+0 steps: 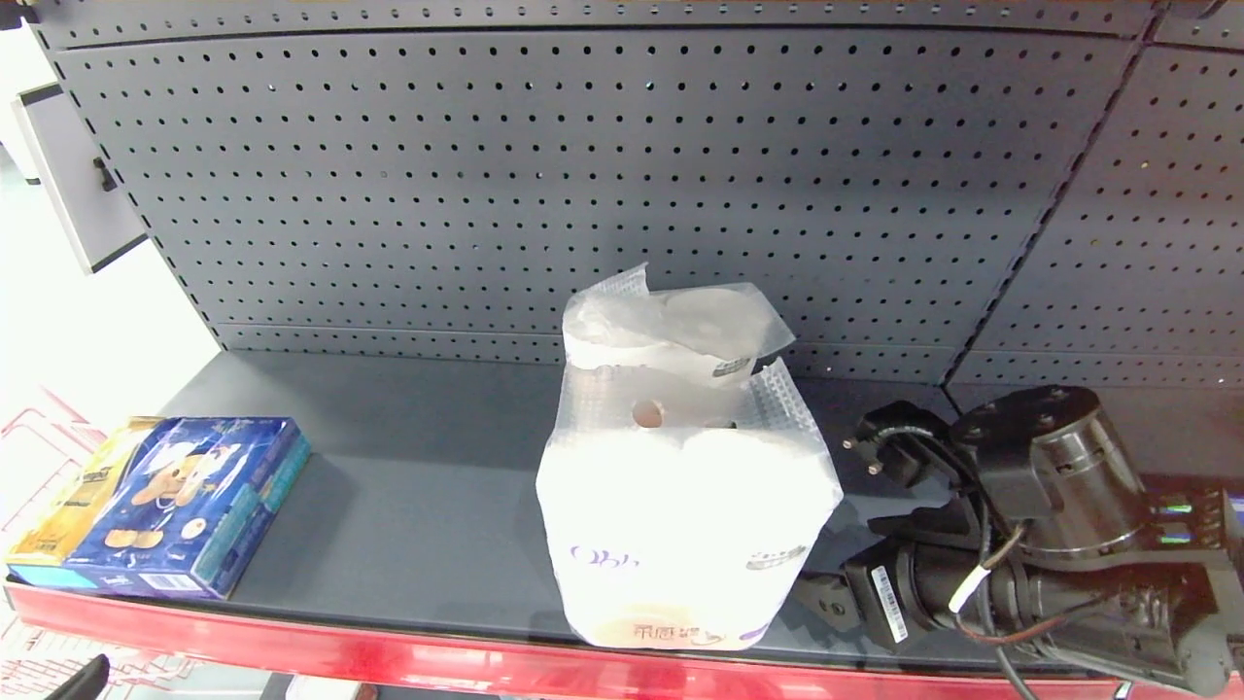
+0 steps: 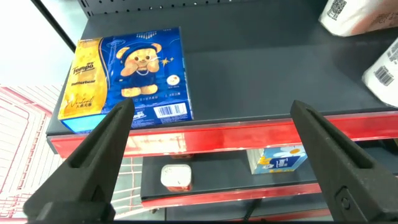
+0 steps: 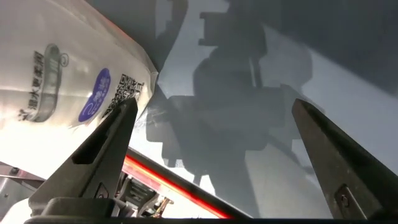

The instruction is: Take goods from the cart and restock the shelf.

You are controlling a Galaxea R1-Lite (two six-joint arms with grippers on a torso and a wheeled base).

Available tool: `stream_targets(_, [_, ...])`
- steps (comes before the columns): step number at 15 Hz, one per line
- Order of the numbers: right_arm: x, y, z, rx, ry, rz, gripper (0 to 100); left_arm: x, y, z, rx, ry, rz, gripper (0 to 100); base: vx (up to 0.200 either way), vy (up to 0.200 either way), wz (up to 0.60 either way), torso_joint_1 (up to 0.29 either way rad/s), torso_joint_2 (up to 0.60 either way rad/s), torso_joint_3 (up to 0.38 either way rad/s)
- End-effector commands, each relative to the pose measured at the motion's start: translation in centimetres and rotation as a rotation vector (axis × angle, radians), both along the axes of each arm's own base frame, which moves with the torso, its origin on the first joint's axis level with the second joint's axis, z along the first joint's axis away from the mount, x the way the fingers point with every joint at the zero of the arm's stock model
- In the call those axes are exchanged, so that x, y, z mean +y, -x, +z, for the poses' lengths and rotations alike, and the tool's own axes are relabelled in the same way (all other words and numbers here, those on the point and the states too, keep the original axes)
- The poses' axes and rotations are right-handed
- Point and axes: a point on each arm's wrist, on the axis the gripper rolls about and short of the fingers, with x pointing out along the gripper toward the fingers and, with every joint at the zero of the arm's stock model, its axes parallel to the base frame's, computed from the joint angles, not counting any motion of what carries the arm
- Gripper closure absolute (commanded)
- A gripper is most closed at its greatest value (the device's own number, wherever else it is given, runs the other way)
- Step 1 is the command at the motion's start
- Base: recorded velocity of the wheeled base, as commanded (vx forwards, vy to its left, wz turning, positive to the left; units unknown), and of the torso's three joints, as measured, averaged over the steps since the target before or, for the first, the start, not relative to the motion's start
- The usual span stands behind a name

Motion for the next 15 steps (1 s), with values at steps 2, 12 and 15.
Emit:
stream_targets(2, [0.3, -0.1, -0.1, 0.004, 0.004, 0.007, 0, 0.0, 0.0, 0.0, 0.002, 0.000, 0.000, 0, 0.000, 0.000, 0.00, 0.000, 0.00, 0.000])
stream_targets(12, [0.1, 0.1, -0.2, 0.004, 0.008, 0.003, 0, 0.0, -0.1, 0.0, 0.004, -0.001, 0.000, 0, 0.000, 0.000, 0.00, 0.000, 0.00, 0.000])
stream_targets(15, [-2.8, 1.6, 0.5, -0.041, 0.001, -0.073, 0, 0.0, -0.1, 0.2, 0.005, -0.002, -0.010, 0, 0.000, 0.000, 0.00, 0.000, 0.00, 0.000])
